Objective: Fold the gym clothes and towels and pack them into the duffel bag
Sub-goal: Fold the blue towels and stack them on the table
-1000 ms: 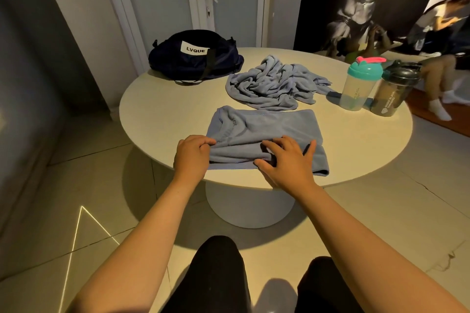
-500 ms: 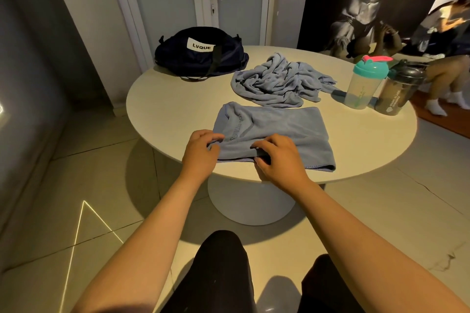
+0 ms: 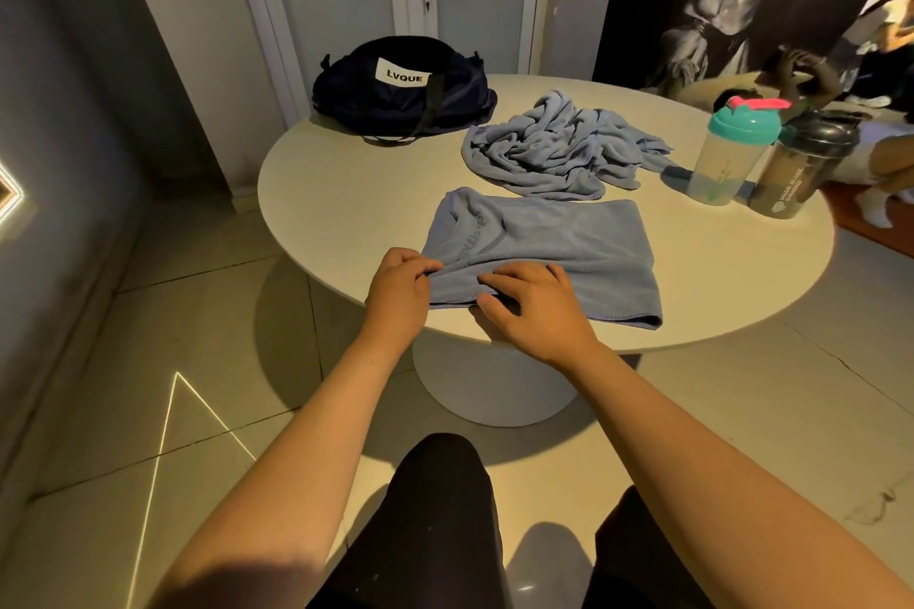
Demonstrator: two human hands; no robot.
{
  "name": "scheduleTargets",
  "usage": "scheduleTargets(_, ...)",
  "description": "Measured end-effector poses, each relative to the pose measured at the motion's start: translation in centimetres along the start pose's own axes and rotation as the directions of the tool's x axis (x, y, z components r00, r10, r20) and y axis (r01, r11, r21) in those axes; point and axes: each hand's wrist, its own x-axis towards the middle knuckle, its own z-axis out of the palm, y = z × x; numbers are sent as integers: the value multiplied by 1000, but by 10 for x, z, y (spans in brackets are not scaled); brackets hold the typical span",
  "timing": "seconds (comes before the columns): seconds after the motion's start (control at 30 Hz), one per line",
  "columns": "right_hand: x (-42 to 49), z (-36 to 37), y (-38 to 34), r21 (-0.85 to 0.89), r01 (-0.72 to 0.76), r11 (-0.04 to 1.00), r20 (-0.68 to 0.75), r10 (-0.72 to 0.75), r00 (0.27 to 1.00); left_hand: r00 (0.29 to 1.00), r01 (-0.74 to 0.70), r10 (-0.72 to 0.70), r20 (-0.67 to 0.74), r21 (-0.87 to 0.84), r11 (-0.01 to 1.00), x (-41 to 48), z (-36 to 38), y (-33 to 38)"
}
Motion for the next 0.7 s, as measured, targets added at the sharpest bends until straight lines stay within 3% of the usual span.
scheduleTargets(0.2,1,1,0,-74,5,997,73,1,997,999,26,-26,-38,7,1000,-2,6,3)
scheduleTargets(0.37,-2,0,-2,-53,-4,999,-18,3,1000,997,54,-53,-50,7,999,2,1,-3)
scheduleTargets(0.47,-3,2,-5,-76,8,997,-63,-13,998,1000,-6,7,-15,29,1000,-2,2,-2)
scheduleTargets(0.7,-5,0,-9,-154,27,988,-50,-35,998,1000,-23,20,20,139,990,0,12,-2)
